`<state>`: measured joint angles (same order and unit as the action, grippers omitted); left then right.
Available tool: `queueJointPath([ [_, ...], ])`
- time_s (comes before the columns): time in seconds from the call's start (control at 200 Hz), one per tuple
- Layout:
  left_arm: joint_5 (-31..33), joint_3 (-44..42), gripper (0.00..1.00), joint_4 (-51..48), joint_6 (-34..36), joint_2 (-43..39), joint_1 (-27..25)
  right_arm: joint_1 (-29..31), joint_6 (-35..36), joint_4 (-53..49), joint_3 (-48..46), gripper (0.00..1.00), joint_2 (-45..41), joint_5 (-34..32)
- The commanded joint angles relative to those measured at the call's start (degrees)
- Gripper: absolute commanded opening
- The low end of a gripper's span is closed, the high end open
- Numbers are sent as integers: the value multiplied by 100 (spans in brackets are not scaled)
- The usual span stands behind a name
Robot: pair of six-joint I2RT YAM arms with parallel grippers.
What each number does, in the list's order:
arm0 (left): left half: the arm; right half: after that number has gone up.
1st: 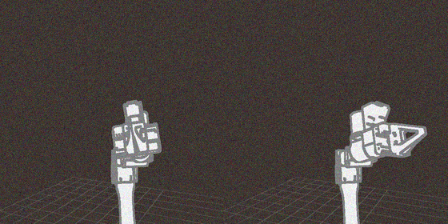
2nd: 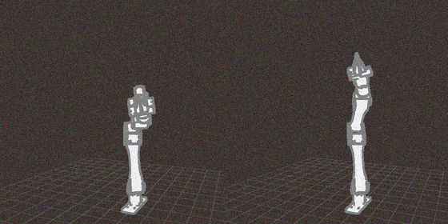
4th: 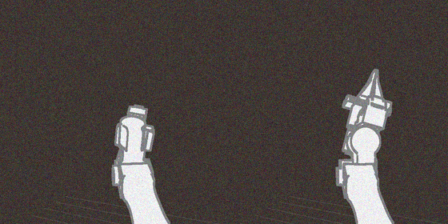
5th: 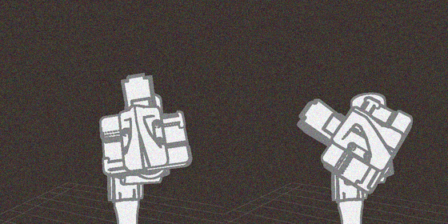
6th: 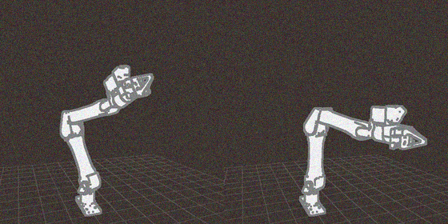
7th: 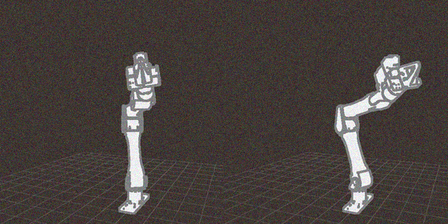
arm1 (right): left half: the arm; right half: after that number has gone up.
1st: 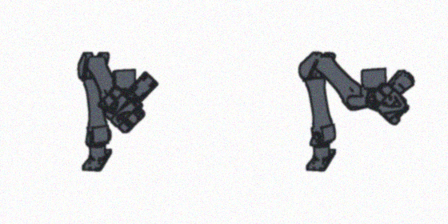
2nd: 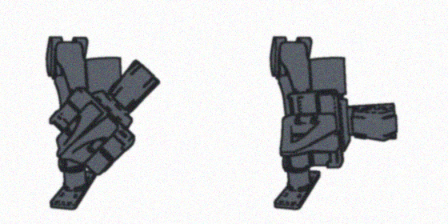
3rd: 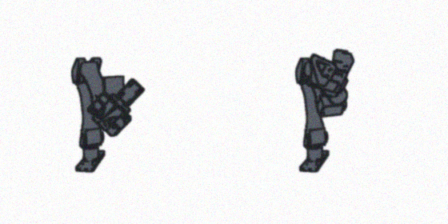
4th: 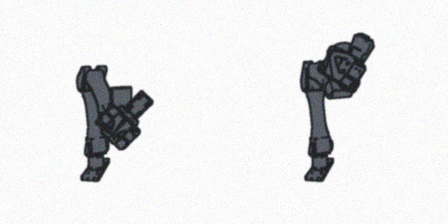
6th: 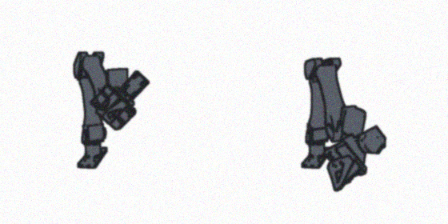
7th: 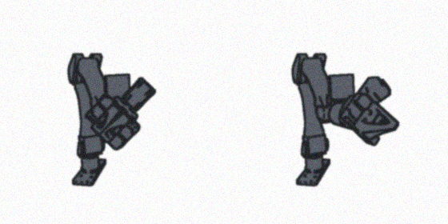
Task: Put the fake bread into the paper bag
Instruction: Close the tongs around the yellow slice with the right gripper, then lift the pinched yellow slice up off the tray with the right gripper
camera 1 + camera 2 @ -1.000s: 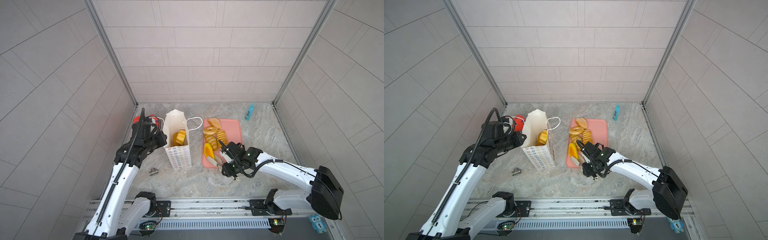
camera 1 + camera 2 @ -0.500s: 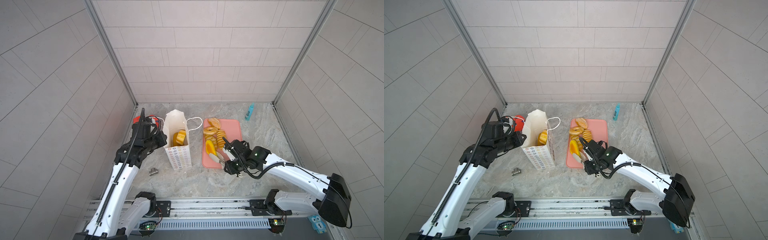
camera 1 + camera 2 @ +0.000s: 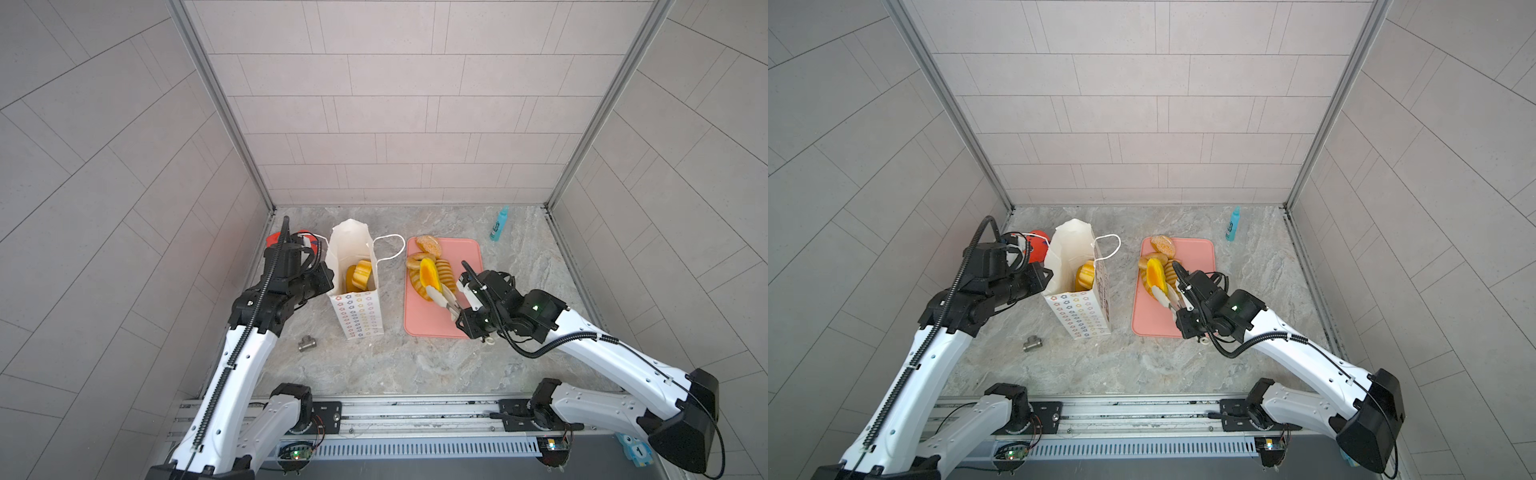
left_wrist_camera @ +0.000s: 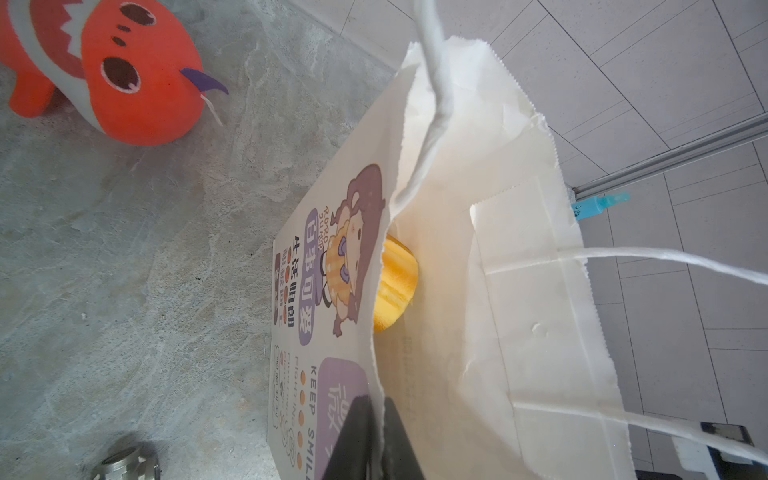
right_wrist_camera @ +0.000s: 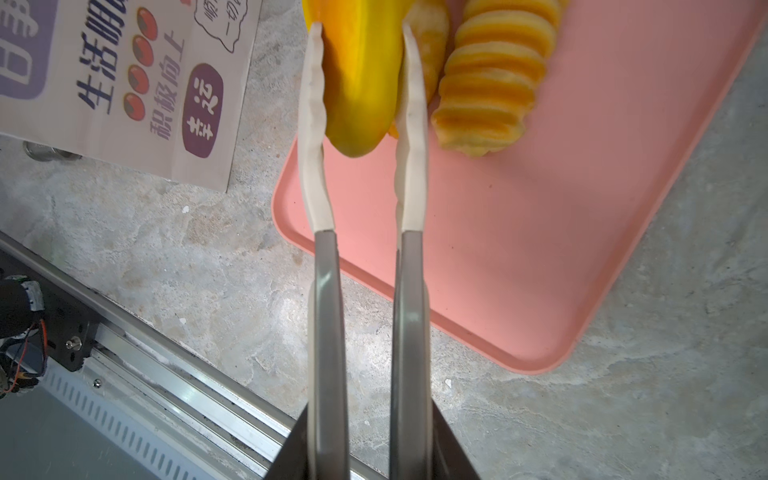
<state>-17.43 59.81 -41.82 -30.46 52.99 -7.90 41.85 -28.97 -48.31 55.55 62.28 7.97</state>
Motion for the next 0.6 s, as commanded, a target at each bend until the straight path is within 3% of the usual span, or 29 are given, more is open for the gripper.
queueJointPath([
  [0.0,68,88,12,-36,14,-88,-11,-75,95,-68,268,35,-93,-180],
  [0.595,98,75,12,-6,22,-61,-14,-481,497,-486,902,35,-199,-728],
])
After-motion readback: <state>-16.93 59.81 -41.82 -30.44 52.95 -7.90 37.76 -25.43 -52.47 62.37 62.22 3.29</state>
